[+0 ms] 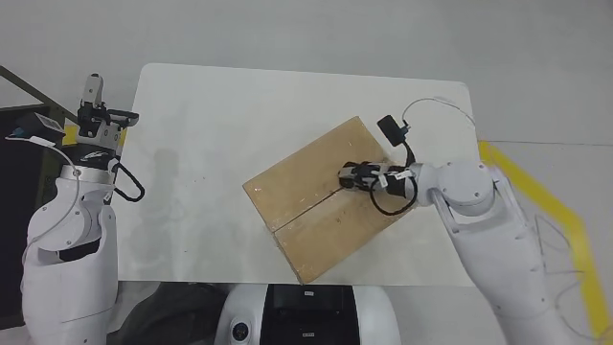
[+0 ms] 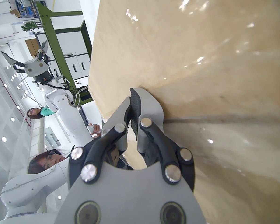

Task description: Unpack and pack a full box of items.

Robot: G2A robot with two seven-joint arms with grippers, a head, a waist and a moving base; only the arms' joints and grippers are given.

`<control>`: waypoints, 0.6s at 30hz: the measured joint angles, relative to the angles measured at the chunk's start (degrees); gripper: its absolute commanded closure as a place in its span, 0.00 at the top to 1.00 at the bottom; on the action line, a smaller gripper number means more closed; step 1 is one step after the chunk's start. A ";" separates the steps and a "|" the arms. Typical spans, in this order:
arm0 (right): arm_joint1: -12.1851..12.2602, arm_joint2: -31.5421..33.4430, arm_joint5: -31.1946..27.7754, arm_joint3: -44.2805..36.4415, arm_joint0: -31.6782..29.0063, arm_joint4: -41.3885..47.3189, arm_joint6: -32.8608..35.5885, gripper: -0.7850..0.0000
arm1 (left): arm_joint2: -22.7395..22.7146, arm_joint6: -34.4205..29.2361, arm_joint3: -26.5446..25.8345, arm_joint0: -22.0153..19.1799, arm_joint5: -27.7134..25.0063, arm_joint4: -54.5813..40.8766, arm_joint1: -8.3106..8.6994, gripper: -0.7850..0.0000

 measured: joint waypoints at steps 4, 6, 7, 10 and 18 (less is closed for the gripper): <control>0.56 2.36 0.33 -0.10 -0.83 0.29 -0.23 0.00 | 0.00 0.00 0.00 0.00 0.00 0.00 0.00 1.00; 0.76 3.31 0.48 -0.16 -1.09 0.76 -0.64 0.00 | 0.00 0.00 0.00 0.00 0.00 0.00 0.00 1.00; 0.83 3.62 0.50 -0.19 -1.16 0.98 -0.85 0.00 | 0.00 0.00 0.00 0.00 0.00 0.00 0.00 1.00; 1.05 4.36 0.53 0.17 -1.07 1.64 -1.19 0.00 | 0.00 0.00 0.00 0.00 0.00 0.00 0.00 1.00; 1.45 5.46 1.10 0.95 -0.17 3.00 -2.99 0.00 | 0.00 0.00 0.00 0.00 0.00 0.00 0.00 1.00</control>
